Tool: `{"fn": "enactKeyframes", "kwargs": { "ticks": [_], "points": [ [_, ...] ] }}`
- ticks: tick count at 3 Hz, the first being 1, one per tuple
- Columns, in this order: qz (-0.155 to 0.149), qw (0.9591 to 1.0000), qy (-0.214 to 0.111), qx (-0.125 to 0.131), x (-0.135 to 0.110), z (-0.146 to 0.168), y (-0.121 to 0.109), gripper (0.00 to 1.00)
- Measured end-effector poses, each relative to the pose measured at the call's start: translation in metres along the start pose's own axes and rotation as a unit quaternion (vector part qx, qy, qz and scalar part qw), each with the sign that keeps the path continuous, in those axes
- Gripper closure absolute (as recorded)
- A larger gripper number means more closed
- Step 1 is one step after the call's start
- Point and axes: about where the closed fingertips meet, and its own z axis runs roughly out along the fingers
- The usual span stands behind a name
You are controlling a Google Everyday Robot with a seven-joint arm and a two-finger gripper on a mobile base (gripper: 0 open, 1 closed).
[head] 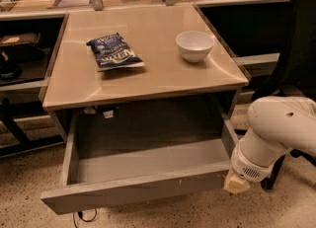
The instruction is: Close top drawer
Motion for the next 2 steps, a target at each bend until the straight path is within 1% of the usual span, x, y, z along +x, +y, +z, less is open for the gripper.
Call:
{"fn": "enactKeyframes", "kwargs": {
  "ticks": [1, 2],
  "points": [
    [0.0, 1.0, 0.0, 0.0, 0.0, 0.0, 0.0, 0.12],
    [0.0, 1.0, 0.0, 0.0, 0.0, 0.0, 0.0, 0.0]
  ]
}}
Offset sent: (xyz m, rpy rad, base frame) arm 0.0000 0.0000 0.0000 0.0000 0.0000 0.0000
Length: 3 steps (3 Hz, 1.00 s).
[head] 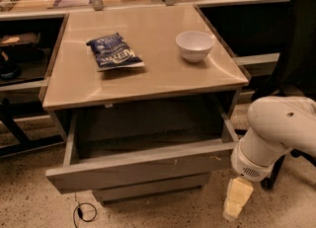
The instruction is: Close top drawer
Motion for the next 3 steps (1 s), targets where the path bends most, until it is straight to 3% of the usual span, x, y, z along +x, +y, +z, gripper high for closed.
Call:
{"fn": "enactKeyframes", "kwargs": {
  "ticks": [1, 3],
  "points": [
    [0.0, 1.0, 0.0, 0.0, 0.0, 0.0, 0.0, 0.0],
    [0.0, 1.0, 0.0, 0.0, 0.0, 0.0, 0.0, 0.42]
  ]
}}
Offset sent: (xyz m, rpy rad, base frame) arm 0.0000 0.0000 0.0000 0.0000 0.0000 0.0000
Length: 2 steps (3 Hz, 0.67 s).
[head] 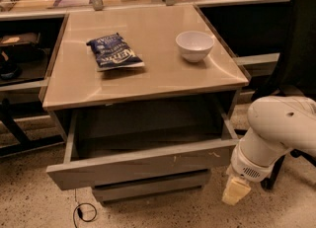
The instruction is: Close top drawer
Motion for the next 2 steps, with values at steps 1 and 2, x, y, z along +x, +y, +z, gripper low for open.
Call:
{"fn": "enactKeyframes", "kwargs": {
  "ticks": [1, 2],
  "points": [
    [0.0, 1.0, 0.0, 0.0, 0.0, 0.0, 0.0, 0.65],
    [-0.023, 0.9994, -0.001, 0.025, -0.026, -0.009, -0.022, 0.89]
  ]
}}
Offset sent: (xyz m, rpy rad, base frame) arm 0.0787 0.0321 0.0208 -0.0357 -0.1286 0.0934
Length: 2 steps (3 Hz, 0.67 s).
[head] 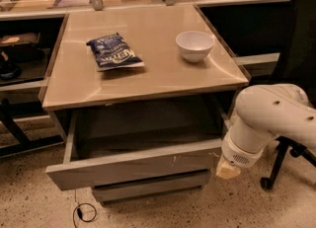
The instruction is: Close top drawer
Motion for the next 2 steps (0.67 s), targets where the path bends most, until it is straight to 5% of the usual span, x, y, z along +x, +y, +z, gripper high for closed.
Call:
{"fn": "enactKeyframes", "kwargs": {
  "ticks": [1, 2],
  "points": [
    [-0.025, 0.9994, -0.002, 0.022, -0.032, -0.004, -0.032, 1.0],
    [-0.034, 0.999, 0.003, 0.031, -0.043, -0.003, -0.043, 1.0]
  ]
}}
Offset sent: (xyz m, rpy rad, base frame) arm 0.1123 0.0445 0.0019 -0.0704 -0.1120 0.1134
